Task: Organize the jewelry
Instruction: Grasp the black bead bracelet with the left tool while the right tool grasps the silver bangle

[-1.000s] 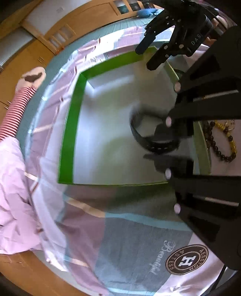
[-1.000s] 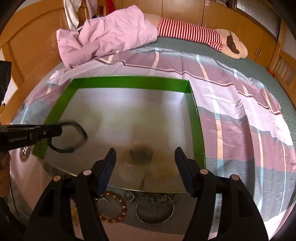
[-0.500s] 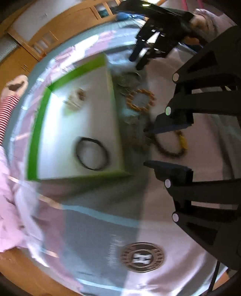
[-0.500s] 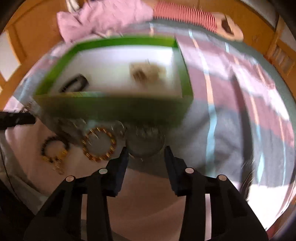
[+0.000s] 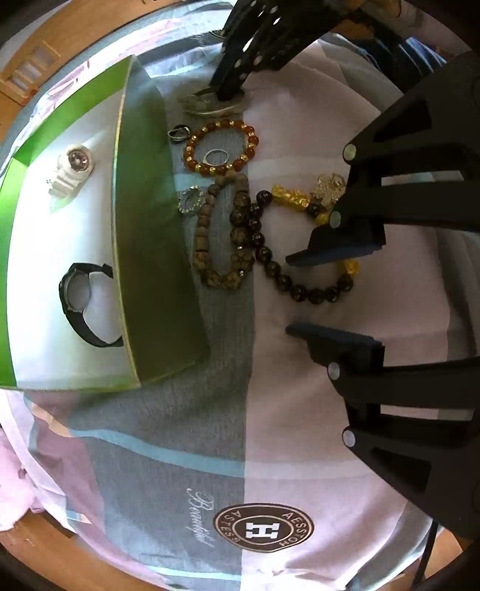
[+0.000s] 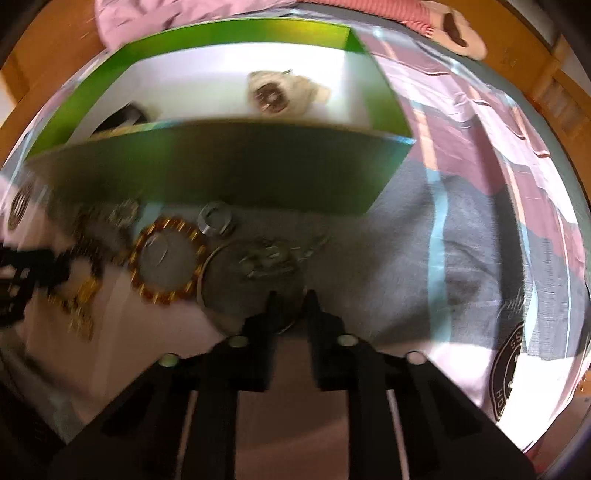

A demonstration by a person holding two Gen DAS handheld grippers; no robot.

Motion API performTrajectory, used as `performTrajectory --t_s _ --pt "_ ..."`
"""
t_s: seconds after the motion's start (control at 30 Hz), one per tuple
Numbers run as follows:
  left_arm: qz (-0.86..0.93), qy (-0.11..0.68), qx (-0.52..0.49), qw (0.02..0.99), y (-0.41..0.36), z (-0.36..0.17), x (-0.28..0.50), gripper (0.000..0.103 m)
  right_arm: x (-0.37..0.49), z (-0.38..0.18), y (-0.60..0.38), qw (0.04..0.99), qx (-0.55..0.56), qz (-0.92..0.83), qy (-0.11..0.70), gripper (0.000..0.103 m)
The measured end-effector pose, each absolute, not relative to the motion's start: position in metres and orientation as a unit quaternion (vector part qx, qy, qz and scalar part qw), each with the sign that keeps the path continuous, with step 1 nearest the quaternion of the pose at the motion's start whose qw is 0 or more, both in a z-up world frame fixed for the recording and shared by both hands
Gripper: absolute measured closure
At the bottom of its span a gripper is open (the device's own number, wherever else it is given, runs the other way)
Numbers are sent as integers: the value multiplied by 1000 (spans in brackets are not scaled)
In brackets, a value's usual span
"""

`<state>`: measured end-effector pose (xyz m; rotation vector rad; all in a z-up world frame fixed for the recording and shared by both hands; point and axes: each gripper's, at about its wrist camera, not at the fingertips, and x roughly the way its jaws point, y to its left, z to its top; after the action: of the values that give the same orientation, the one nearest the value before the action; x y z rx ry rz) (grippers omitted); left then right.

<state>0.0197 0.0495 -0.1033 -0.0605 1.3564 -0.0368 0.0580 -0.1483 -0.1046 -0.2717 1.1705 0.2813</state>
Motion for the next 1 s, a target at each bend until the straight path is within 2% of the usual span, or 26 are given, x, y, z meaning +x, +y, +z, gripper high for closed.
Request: performTrajectory --t_s 0.03,0.1,0.23,0.3,0.33,0.43,0.47,0.53,0.6,1.0 --pt "-16 626 -24 779 47 -103 20 75 52 -103 -150 812 -130 141 551 94" --pt "-21 623 -21 782 43 -102 19 87 42 -99 -153 809 -130 157 552 95" --pt "-31 623 -28 781 41 -101 19 87 36 -92 -163 814 -121 153 547 94" --pt "-30 625 -27 780 40 -103 20 85 38 -93 -165 814 -122 148 549 81" --pt "-30 625 -26 780 38 -103 21 84 38 -94 -165 813 -122 146 551 78" --pt "-34 624 -21 780 32 -106 23 79 37 -102 -158 807 -129 147 557 77" --pt "-33 624 -18 781 31 -107 24 78 33 -105 -159 808 -131 146 556 77" --pt "-30 621 -11 783 27 -108 26 79 28 -106 -157 809 -130 152 553 87" --pt "-31 618 -6 786 16 -109 26 93 28 -104 -157 809 -125 160 552 99" --pt "-103 556 -85 820 25 -56 10 93 17 -52 -160 836 -98 174 510 99"
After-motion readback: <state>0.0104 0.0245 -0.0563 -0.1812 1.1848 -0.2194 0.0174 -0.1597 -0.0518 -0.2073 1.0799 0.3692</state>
